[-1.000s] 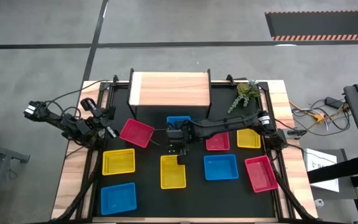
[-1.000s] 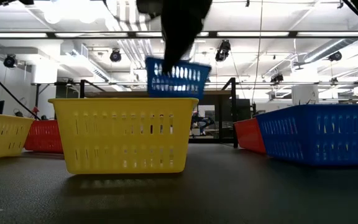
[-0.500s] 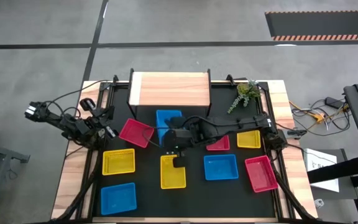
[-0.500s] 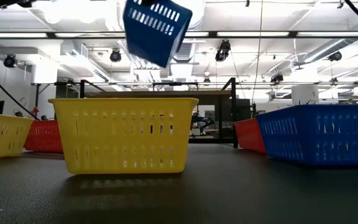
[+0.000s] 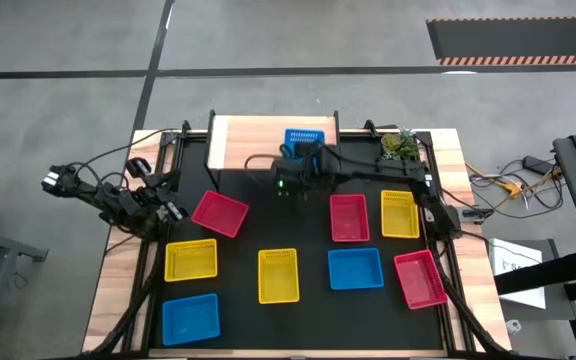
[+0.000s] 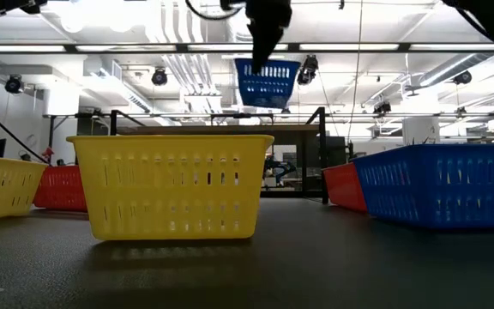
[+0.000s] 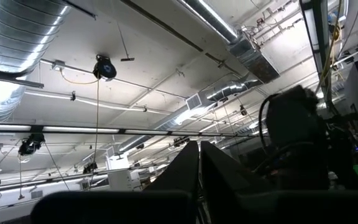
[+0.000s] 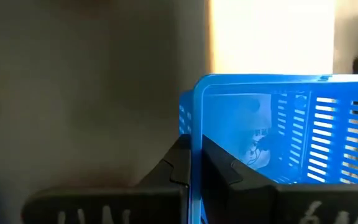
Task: Stack baskets on shelf by color
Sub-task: Put the top blue bin on the shelf
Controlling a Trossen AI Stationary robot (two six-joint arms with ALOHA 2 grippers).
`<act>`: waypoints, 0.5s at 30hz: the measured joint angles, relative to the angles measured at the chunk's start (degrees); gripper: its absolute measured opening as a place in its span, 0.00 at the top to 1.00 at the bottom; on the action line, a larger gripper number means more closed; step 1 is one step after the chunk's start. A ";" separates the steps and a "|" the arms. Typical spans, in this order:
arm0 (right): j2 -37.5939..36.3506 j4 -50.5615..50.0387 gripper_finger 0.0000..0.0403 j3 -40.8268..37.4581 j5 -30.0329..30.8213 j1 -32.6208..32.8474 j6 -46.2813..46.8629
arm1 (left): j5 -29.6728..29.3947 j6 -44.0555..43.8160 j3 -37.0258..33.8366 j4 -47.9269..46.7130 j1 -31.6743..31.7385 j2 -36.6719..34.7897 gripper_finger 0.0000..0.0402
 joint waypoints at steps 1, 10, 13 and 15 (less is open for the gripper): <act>0.00 -0.12 0.98 0.00 -0.02 -0.87 -1.14 | 0.00 0.00 -0.01 -0.01 0.00 -0.03 1.00; 0.02 -0.17 0.98 -0.03 -2.08 -7.11 -7.07 | 0.00 0.00 -0.24 -0.05 0.00 -0.03 1.00; 0.02 0.96 0.98 -0.17 -4.95 -8.69 -7.72 | 0.00 -0.02 -0.24 -0.06 0.00 -0.03 1.00; 0.04 1.35 0.98 -0.26 -5.23 -9.46 -8.71 | 0.00 -0.02 -0.24 -0.06 0.00 -0.04 1.00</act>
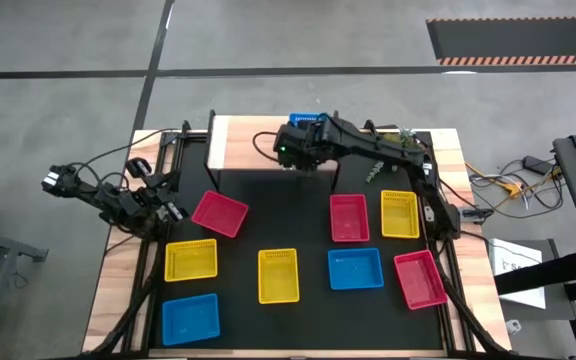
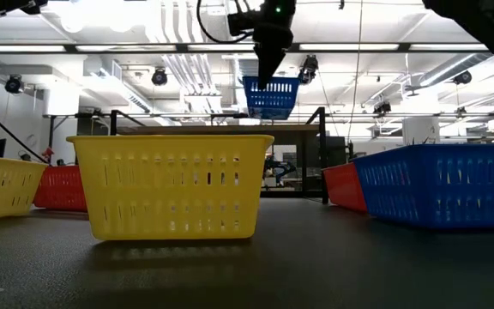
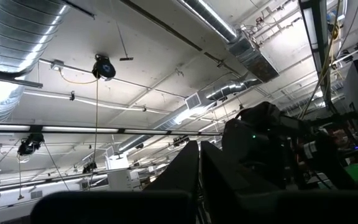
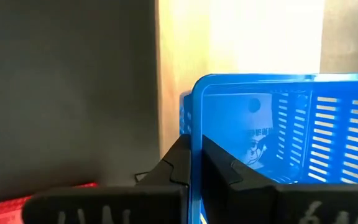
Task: Stack baskets on shelf by color
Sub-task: Put the top blue bin on the shelf, then put the left red bin on the shelf
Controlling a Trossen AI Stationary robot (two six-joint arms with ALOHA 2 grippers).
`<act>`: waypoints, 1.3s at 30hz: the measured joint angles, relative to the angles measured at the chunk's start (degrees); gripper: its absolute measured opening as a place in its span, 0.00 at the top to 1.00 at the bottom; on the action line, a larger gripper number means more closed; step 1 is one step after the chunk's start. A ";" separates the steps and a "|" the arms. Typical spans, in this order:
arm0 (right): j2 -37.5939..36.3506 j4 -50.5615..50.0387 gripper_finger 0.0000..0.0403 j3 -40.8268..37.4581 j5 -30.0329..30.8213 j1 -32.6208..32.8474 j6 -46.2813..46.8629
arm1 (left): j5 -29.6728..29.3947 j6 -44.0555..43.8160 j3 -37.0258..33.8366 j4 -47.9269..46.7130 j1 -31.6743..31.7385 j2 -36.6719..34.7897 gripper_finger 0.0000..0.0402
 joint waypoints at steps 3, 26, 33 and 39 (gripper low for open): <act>0.02 0.12 0.98 0.00 -0.07 -1.06 -1.09 | 0.00 0.00 0.00 0.00 0.00 0.01 1.00; 0.02 3.49 0.92 -7.61 -2.88 -5.26 -1.51 | -0.43 -0.02 -0.02 0.00 0.00 -0.01 1.00; 0.02 3.97 0.78 -7.39 -2.56 -5.35 -1.49 | -2.58 -0.52 -0.02 0.47 0.00 -0.60 1.00; 0.02 3.95 0.70 -7.25 -2.43 -5.35 -1.51 | -2.58 -0.55 -0.02 0.44 0.00 -0.62 1.00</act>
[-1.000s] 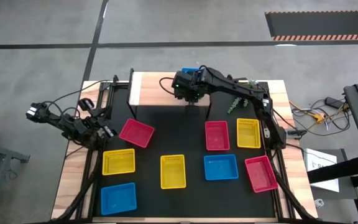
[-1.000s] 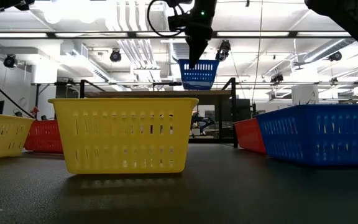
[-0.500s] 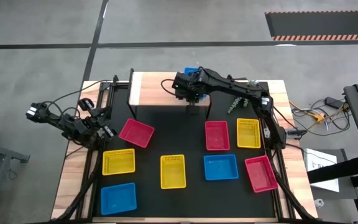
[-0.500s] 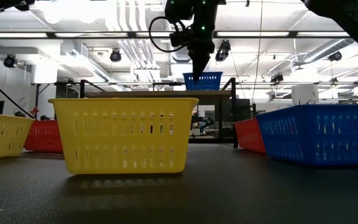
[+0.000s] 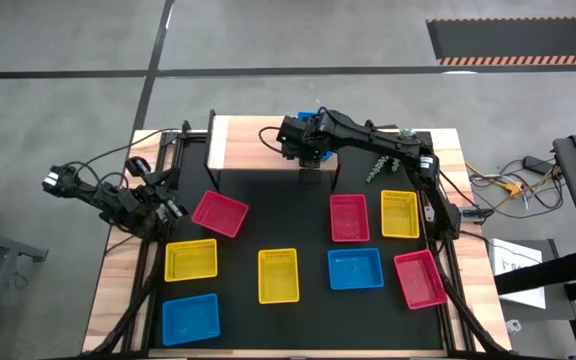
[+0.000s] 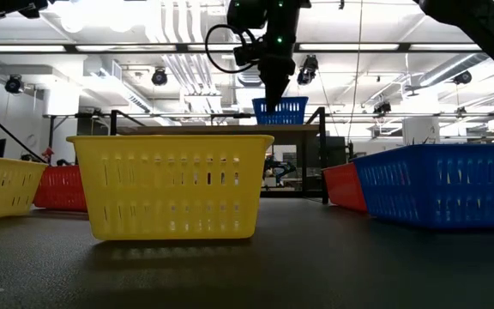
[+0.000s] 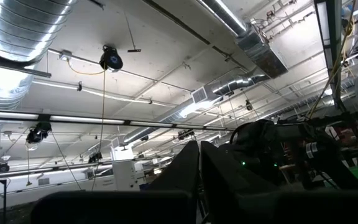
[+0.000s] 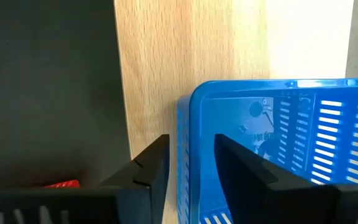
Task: Stack baskets on shelf by color
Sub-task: Put the left red bin on the shelf
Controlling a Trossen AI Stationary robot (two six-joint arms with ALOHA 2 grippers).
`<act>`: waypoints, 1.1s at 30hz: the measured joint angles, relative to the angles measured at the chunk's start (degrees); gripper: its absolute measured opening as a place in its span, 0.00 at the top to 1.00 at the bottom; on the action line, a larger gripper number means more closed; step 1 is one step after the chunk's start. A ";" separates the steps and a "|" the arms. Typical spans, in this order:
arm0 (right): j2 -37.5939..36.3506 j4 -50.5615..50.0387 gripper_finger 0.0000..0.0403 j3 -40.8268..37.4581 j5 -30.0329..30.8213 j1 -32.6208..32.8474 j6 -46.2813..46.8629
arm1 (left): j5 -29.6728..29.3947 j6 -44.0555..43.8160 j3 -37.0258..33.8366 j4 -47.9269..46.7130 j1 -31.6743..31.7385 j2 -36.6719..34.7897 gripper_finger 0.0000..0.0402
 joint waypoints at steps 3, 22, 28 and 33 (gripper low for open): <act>0.00 -0.05 0.67 0.56 0.01 0.00 0.00 | 0.00 0.00 0.00 0.01 0.00 0.00 1.00; -4.91 -9.19 0.62 7.35 -1.05 3.27 9.16 | 0.09 -2.03 0.46 0.02 0.00 0.13 1.00; -9.35 -8.40 0.64 6.76 -7.96 8.63 14.17 | 0.22 -4.07 0.48 0.05 0.00 0.32 1.00; -11.49 -2.87 0.68 2.70 -7.98 15.75 14.56 | 0.24 -4.66 0.48 0.05 0.00 0.58 1.00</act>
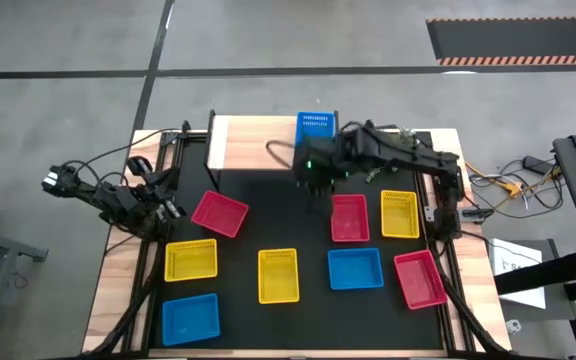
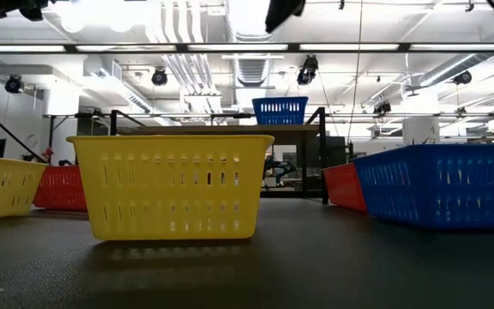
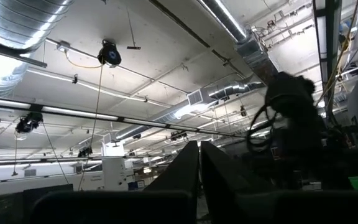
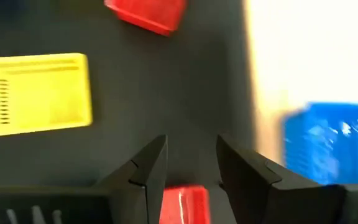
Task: Stack baskets on shelf by color
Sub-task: Put the left red bin on the shelf
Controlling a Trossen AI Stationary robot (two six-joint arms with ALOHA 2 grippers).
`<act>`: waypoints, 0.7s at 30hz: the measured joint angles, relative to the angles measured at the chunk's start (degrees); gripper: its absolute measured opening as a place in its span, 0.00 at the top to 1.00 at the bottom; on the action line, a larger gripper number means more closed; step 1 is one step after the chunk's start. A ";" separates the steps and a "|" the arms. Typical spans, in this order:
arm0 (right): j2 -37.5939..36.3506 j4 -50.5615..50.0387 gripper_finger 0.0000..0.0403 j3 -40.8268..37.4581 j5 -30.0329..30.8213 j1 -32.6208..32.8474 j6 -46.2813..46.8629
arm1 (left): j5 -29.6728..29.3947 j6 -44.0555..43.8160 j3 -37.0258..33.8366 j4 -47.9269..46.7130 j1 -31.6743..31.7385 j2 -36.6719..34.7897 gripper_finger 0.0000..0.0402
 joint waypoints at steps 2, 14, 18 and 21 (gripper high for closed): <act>-1.05 3.53 0.69 -3.48 0.01 3.13 -0.18 | 0.00 -0.01 0.00 -0.09 0.00 0.13 1.00; -13.96 26.45 0.69 -34.10 7.98 14.50 6.73 | -0.01 -0.07 -0.04 -0.06 0.00 0.31 1.00; -20.08 35.78 0.69 -45.33 8.01 15.13 7.05 | -0.02 0.04 -0.04 -0.05 0.00 0.31 1.00; -24.80 43.01 0.69 -53.10 8.06 15.05 7.03 | -0.02 0.04 -0.07 -0.02 0.00 0.23 1.00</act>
